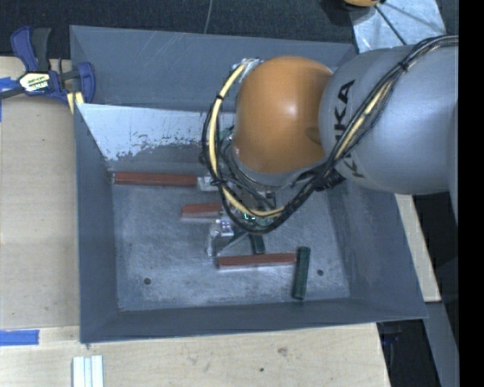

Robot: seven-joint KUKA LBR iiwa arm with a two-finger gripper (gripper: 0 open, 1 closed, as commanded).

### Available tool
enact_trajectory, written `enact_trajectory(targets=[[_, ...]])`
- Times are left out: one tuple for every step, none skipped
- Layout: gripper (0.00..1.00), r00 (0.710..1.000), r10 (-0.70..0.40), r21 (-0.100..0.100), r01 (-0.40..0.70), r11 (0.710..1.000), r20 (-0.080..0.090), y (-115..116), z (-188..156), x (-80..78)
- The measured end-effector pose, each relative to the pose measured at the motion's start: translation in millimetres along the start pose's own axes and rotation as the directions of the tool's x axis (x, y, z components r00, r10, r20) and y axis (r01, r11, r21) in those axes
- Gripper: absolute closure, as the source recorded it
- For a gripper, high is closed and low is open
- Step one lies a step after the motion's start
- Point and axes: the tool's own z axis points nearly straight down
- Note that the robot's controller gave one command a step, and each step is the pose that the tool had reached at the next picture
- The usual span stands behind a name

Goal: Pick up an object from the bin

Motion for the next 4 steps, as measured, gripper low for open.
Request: enact_trajectory(targets=[[0.0,1.0,0.002,-0.002,-0.002,1.0,0.008,0,-4,-1.8],[0.0,0.997,0.077,-0.003,-0.077,0.997,0.012,-19,59,-31.9],[0.0,1.0,0.007,-0.001,-0.007,1.0,0.003,-33,69,-82.5],[0.0,0.979,0.202,-0.003,-0.202,0.979,0.009,-50,75,-84.1]])
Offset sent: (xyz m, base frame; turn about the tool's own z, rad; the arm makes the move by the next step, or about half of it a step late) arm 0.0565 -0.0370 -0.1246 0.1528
